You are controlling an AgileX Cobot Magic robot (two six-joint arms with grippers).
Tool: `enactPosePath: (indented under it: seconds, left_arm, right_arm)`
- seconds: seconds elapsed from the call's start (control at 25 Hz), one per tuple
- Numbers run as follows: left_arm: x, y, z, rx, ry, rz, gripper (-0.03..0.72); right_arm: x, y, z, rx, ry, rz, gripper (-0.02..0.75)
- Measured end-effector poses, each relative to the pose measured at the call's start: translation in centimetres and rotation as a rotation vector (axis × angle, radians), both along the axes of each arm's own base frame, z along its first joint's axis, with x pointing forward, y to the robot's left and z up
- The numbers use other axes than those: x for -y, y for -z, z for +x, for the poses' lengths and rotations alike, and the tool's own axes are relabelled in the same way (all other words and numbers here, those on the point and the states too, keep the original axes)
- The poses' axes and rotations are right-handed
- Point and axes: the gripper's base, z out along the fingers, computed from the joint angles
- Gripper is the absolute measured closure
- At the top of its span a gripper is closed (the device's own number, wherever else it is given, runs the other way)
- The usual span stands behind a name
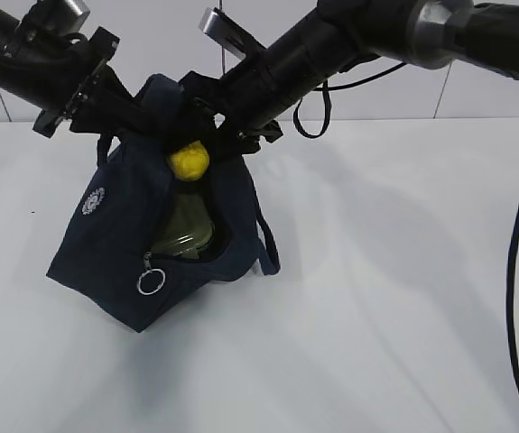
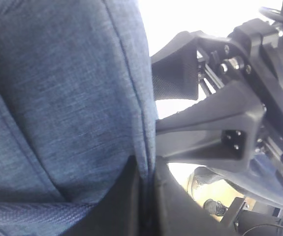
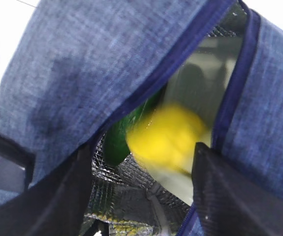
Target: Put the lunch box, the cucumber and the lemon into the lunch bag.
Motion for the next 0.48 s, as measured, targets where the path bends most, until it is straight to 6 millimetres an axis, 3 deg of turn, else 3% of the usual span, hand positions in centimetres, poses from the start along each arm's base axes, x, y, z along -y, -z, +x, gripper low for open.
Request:
enactPosePath:
  seconds: [0.48]
  left_arm:
    - [0.02,-0.02,-0.05,-0.004,0.004,-0.003,0.686]
  right_arm:
    - [0.12,0.16,-0.27,-0.005,-0.034,-0.022,0.259]
